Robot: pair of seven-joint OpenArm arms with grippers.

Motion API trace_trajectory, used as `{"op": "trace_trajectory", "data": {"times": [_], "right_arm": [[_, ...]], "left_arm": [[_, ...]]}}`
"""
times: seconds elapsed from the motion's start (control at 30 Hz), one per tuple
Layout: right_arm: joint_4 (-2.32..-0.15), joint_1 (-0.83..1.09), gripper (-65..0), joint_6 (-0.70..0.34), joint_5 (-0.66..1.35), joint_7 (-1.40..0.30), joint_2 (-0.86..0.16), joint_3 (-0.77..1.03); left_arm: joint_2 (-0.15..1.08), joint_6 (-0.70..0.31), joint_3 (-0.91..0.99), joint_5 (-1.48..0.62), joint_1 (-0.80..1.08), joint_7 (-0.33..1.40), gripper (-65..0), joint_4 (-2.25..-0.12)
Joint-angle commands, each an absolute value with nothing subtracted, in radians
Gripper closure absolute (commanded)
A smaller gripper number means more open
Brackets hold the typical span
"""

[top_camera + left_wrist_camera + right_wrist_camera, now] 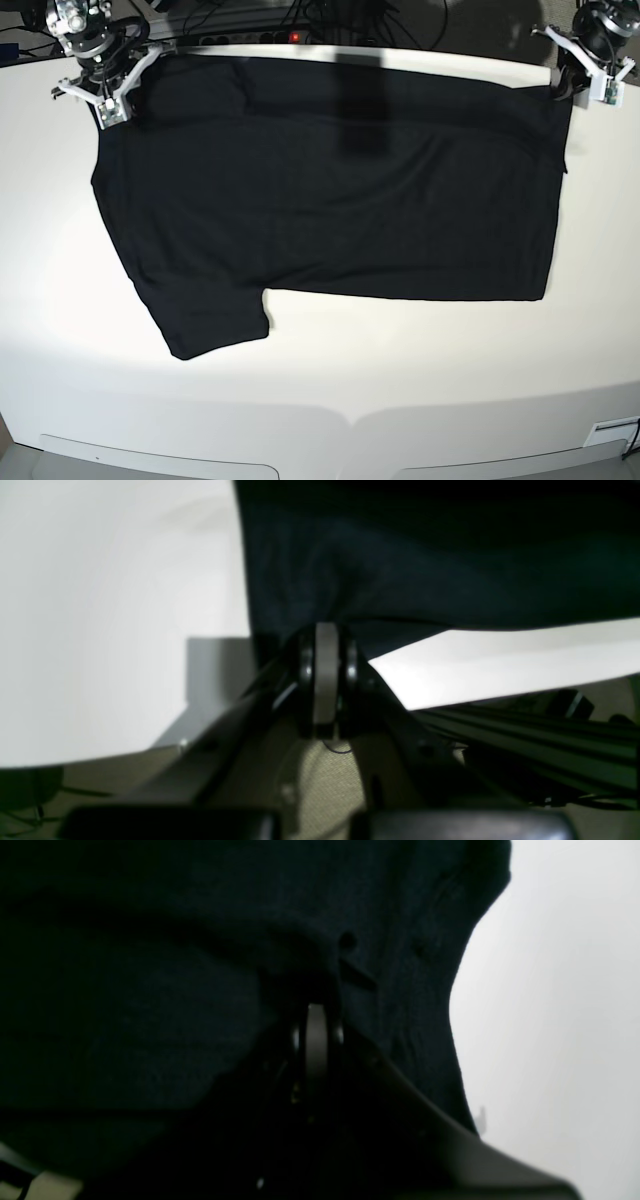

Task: Fold the T-shirt properly
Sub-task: 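Drag the folded shoulder edge back toward the robot with both grippers, then release the left gripper and move it to the hem corner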

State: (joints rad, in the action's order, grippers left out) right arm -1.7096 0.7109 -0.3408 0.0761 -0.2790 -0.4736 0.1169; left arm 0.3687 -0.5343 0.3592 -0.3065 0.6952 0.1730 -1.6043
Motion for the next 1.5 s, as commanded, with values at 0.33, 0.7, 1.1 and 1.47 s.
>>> {"op": "trace_trajectory", "data": {"times": [0.33,0.7,1.1,1.47], "right_arm": [[-1.852,0.737,0.0,-0.366,0.083,-0.322,-0.477,0.275],[-1.859,0.731,0.0,-0.361,0.168,-0.320,-0.477,0.400],[-1.860,0.660,0.0,-0.362,0.214,-0.292,-0.477,0.406],[-1.860,0.512,0.0,-0.363,0.222,-0.327,-0.477,0.406]], "left_arm": [[0.382,-0.537,0.400,-0.319,0.698,0.159,0.0,-1.775],[0.363,-0.538,0.406,-0.375,0.609,0.147,0.0,-1.740],[0.252,-0.553,0.398,-0.293,0.482,0.133,0.0,-1.496],[0.252,-0.553,0.398,-0.254,0.585,0.091,0.0,-1.452]]}}
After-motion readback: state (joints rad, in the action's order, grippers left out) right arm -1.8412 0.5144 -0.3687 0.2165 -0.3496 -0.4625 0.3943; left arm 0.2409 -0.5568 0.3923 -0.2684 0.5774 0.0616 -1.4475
